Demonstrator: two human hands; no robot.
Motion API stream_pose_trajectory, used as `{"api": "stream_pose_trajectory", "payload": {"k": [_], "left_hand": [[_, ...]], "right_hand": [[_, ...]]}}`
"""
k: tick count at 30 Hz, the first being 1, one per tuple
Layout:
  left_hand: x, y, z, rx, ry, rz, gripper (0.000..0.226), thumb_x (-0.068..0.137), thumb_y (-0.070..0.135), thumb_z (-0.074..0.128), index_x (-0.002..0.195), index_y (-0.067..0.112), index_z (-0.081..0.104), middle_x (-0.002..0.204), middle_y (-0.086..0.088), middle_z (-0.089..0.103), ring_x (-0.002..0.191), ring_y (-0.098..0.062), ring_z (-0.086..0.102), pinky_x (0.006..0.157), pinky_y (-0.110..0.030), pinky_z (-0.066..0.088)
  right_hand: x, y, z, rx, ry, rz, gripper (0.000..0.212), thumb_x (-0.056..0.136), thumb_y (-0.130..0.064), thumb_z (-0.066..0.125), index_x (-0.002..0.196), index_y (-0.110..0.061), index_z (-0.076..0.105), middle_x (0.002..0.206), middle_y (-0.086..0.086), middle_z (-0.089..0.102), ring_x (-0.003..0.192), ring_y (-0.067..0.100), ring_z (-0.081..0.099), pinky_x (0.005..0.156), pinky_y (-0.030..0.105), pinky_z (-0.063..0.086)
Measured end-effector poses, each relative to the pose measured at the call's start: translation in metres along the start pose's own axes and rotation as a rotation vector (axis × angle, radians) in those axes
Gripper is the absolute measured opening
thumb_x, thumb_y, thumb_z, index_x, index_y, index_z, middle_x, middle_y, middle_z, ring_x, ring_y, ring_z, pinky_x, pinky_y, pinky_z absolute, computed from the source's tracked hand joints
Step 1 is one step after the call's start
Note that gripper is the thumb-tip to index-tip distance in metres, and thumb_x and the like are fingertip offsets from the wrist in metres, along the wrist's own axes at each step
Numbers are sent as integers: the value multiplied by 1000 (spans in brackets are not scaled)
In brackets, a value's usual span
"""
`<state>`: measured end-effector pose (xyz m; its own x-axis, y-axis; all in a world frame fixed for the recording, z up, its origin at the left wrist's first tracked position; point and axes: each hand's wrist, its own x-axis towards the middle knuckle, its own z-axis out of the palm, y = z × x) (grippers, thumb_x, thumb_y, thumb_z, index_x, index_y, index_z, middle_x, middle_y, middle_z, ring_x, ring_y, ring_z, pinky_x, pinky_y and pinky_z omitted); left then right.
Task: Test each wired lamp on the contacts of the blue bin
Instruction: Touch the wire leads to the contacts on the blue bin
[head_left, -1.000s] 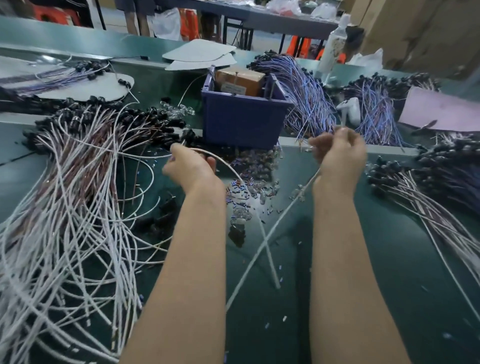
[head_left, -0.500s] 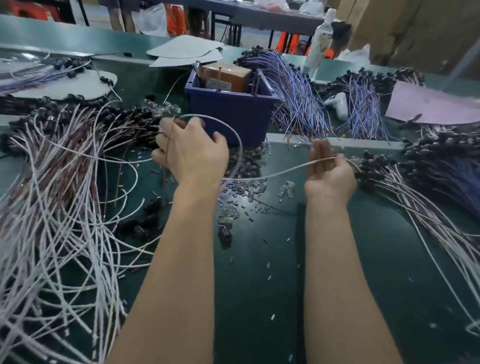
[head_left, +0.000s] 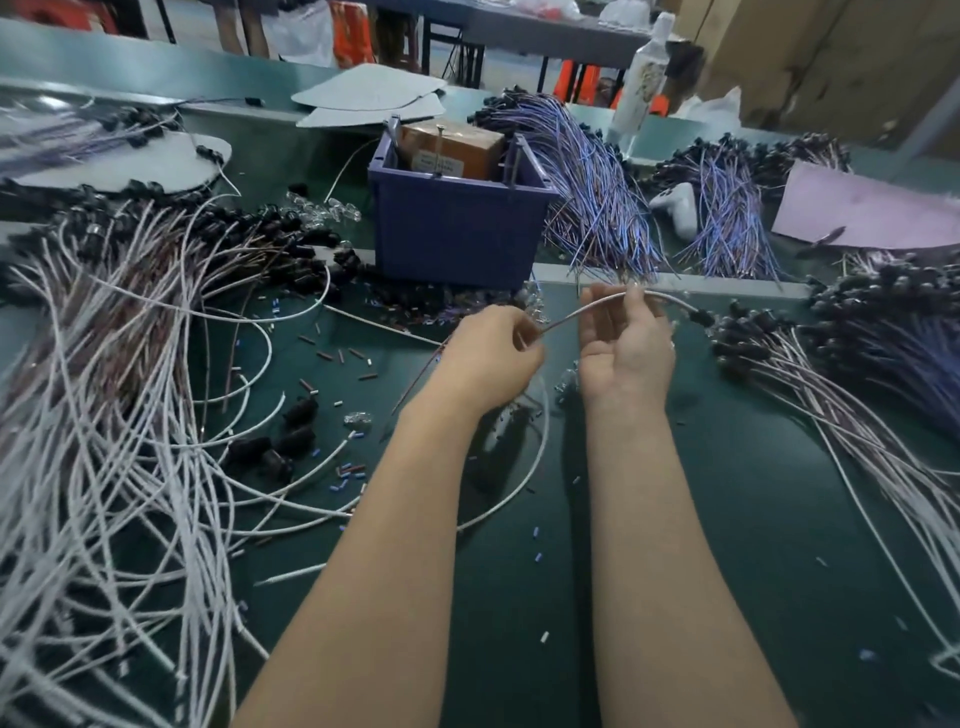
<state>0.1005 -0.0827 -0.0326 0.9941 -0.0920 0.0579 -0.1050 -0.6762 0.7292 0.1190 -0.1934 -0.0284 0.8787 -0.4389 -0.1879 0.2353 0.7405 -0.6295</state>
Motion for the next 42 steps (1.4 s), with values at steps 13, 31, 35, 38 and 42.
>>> {"api": "stream_pose_trajectory", "payload": {"k": [13,31,35,38,42], "left_hand": [[-1,-7,-38,33,476,41,26,93,27,54,116,18,63,126,-6,54,115,-24,50,99,-35,41],[0,-10,-5,-176,184,113,12,94,24,57,92,16,65,68,9,65,64,-6,59,64,-22,46],[1,-10,-5,-153,213,100,14,95,26,54,92,15,62,75,0,68,70,-17,61,68,-30,48],[1,-9,-6,-178,227,111,12,95,25,55,88,16,61,72,1,68,71,-18,63,72,-34,51],[0,-10,-7,-208,243,105,12,94,24,56,88,16,61,74,0,68,77,-19,66,78,-38,53]], "right_hand": [[4,-5,-6,-50,146,-45,15,98,-12,50,83,-15,52,56,-3,60,46,5,53,46,16,46],[-3,9,-6,-453,-140,-104,15,94,-14,58,79,-11,62,70,-2,59,62,4,55,62,17,48],[-4,7,-5,-417,-206,10,14,92,-14,60,78,-13,64,66,-4,63,65,8,58,63,18,50],[-6,7,-4,-538,-310,81,14,91,-13,61,78,-11,63,66,-2,63,65,10,57,61,17,50],[-8,8,-7,-731,-427,106,13,91,-16,61,79,-11,62,76,4,61,66,10,54,61,17,47]]}}
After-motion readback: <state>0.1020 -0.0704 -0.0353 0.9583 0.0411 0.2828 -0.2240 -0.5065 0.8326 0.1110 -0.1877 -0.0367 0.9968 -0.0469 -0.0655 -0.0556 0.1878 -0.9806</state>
